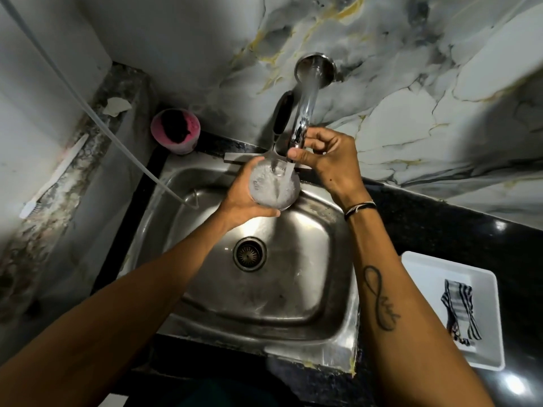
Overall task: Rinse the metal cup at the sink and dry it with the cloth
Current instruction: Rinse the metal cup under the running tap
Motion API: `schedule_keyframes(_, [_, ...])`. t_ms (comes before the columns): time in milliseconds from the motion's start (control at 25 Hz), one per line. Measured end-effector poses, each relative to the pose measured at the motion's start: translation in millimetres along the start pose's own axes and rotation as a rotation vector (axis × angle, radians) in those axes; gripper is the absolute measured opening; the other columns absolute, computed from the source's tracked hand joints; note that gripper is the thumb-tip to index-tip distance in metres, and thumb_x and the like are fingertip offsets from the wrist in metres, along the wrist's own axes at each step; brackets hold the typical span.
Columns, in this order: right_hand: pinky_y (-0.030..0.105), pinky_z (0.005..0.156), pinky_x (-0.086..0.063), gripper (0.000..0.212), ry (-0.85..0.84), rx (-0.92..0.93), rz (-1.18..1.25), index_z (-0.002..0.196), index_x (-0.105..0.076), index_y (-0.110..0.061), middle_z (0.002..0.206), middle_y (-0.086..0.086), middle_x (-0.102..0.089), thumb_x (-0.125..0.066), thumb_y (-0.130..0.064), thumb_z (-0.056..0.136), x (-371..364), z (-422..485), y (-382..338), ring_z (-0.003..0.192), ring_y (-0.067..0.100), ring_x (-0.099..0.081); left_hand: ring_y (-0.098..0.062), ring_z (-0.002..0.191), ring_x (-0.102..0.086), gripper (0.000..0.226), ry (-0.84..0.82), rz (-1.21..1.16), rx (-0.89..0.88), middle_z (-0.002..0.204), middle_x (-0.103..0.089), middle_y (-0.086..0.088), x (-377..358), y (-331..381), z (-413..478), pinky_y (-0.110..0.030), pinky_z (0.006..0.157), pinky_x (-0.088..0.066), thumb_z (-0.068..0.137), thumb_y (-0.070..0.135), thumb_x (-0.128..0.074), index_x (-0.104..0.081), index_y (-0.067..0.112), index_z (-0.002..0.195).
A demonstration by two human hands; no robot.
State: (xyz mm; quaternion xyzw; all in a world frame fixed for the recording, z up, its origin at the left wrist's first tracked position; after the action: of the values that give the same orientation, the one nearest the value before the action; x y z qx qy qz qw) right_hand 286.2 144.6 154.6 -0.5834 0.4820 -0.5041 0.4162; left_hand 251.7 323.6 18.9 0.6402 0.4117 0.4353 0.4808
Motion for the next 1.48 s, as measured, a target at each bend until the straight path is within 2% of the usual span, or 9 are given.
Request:
schedule_keyframes(240, [0.028, 0.095, -0.063, 0.04, -0.083, 0.0, -0.026, 0.131, -0.067, 0.013, 0.094, 0.011, -0.08, -0.074, 0.011, 0.092, -1, -4, -9, 0.098, 0.024, -0.079, -0.023, 0.147, -0.055, 0.131, -0.086, 0.065, 0.024, 0.156, -0.055, -0.005, -13, -10, -12, -0.045, 0.126, -0.045, 0.053, 0.013, -0.109, -0.037, 0.024, 0.163])
schedule_keyframes(400, [0.023, 0.093, -0.063, 0.04, -0.09, -0.002, -0.001, 0.135, -0.064, 0.014, 0.124, 0.03, -0.075, -0.069, 0.012, 0.095, -1, -4, -8, 0.122, 0.043, -0.073, -0.014, 0.141, -0.056, 0.129, -0.034, 0.04, 0.025, 0.154, -0.056, -0.004, 3, -13, -7, -0.03, 0.12, -0.046, 0.054, -0.001, -0.108, -0.04, 0.017, 0.162])
schedule_keyframes(480, [0.032, 0.099, -0.064, 0.041, -0.076, -0.021, 0.01, 0.135, -0.064, 0.014, 0.124, 0.031, -0.075, -0.07, 0.012, 0.095, -1, -4, -5, 0.123, 0.044, -0.072, 0.0, 0.134, -0.057, 0.128, -0.039, 0.04, 0.009, 0.151, -0.057, -0.002, 1, -6, -1, -0.019, 0.115, -0.044, 0.054, -0.001, -0.107, -0.04, 0.016, 0.161])
schedule_keyframes(600, [0.042, 0.103, -0.063, 0.041, -0.04, -0.037, 0.013, 0.132, -0.066, 0.013, 0.12, 0.027, -0.078, -0.073, 0.011, 0.092, -1, -4, -3, 0.118, 0.039, -0.076, -0.016, 0.142, -0.056, 0.128, -0.061, 0.058, 0.011, 0.154, -0.055, -0.006, -10, 0, -2, -0.026, 0.12, -0.045, 0.052, 0.011, -0.107, -0.039, 0.018, 0.161])
schedule_keyframes(760, [0.022, 0.078, -0.065, 0.041, 0.073, -0.037, 0.005, 0.118, -0.074, 0.004, 0.088, -0.003, -0.083, -0.087, 0.009, 0.079, 1, -4, 1, 0.082, 0.008, -0.08, -0.024, 0.148, -0.053, 0.131, -0.081, 0.075, 0.002, 0.157, -0.054, -0.005, -6, -7, -11, -0.051, 0.126, -0.044, 0.053, 0.016, -0.109, -0.038, 0.026, 0.162])
schedule_keyframes(920, [0.024, 0.084, -0.066, 0.032, 0.059, -0.017, 0.014, 0.112, -0.074, -0.005, 0.077, -0.012, -0.081, -0.085, 0.005, 0.083, -2, -7, 6, 0.079, 0.003, -0.08, -0.023, 0.145, -0.054, 0.13, -0.056, 0.103, 0.018, 0.156, -0.054, -0.002, 4, -13, -13, -0.054, 0.122, -0.048, 0.052, 0.021, -0.109, -0.039, 0.031, 0.161])
schedule_keyframes(1120, [0.042, 0.113, -0.057, 0.036, -0.195, -0.011, 0.024, 0.138, -0.063, 0.009, 0.131, 0.024, -0.075, -0.064, 0.004, 0.102, -2, 0, 3, 0.13, 0.037, -0.07, -0.023, 0.143, -0.057, 0.126, -0.061, 0.078, 0.006, 0.153, -0.056, -0.003, 1, -11, -5, -0.044, 0.124, -0.048, 0.051, 0.018, -0.109, -0.042, 0.029, 0.157])
schedule_keyframes(1280, [0.036, 0.114, -0.055, 0.039, -0.321, -0.047, 0.095, 0.147, -0.058, 0.006, 0.14, 0.024, -0.07, -0.055, 0.002, 0.108, 0, 6, 10, 0.138, 0.036, -0.065, -0.014, 0.139, -0.059, 0.121, -0.073, 0.061, -0.023, 0.149, -0.059, 0.006, -4, -6, -1, -0.03, 0.117, -0.049, 0.052, 0.021, -0.109, -0.045, 0.033, 0.153])
schedule_keyframes(1480, [0.046, 0.12, -0.05, 0.041, -0.338, -0.035, 0.07, 0.146, -0.061, 0.001, 0.139, 0.018, -0.073, -0.061, -0.009, 0.107, 3, 13, 19, 0.137, 0.034, -0.067, -0.023, 0.144, -0.055, 0.127, -0.077, 0.089, -0.009, 0.153, -0.054, 0.0, -4, -12, -13, -0.047, 0.125, -0.046, 0.049, 0.029, -0.107, -0.042, 0.034, 0.157])
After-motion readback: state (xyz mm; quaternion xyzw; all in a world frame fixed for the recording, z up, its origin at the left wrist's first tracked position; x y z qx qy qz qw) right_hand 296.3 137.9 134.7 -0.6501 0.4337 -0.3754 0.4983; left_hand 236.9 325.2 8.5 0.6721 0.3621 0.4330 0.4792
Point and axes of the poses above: each hand's wrist, its own z-axis towards the middle knuckle, its own x-axis out of the back of the hand, y = z × x, the point moved 6 cm from there along z, towards the middle knuckle
